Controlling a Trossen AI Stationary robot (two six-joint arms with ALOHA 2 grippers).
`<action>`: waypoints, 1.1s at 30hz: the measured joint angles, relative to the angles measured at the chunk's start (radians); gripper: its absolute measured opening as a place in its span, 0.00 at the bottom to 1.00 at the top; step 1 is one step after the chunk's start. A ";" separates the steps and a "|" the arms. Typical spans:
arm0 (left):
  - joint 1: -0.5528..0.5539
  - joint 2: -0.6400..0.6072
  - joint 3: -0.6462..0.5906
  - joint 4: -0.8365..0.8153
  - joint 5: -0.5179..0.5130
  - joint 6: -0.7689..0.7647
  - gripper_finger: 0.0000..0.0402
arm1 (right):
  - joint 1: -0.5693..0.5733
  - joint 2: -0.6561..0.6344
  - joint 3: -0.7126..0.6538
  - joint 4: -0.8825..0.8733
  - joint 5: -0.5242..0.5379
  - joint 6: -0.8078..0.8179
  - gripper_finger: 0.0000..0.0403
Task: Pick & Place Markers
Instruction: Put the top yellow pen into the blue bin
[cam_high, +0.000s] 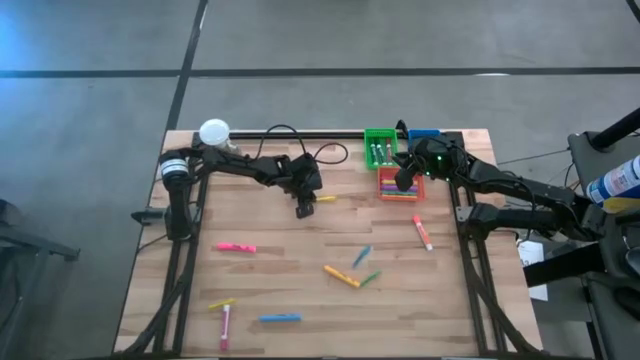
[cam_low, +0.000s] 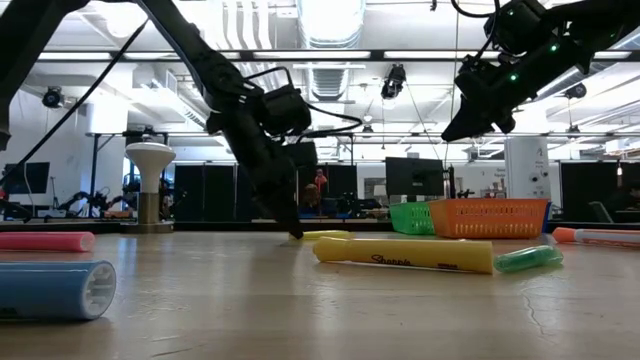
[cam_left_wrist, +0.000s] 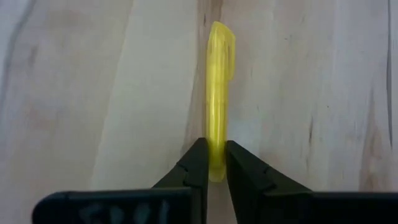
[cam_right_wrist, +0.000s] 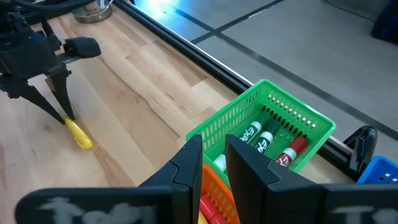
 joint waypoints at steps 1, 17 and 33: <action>0.000 0.000 -0.002 0.001 0.002 0.000 0.11 | 0.000 0.000 0.000 0.000 -0.001 0.000 0.16; -0.001 0.000 -0.014 -0.060 0.000 0.019 0.04 | 0.000 0.001 0.000 -0.004 -0.002 -0.001 0.16; 0.001 -0.204 -0.161 0.244 0.192 -0.165 0.04 | 0.081 0.021 -0.233 0.449 -0.265 0.177 0.21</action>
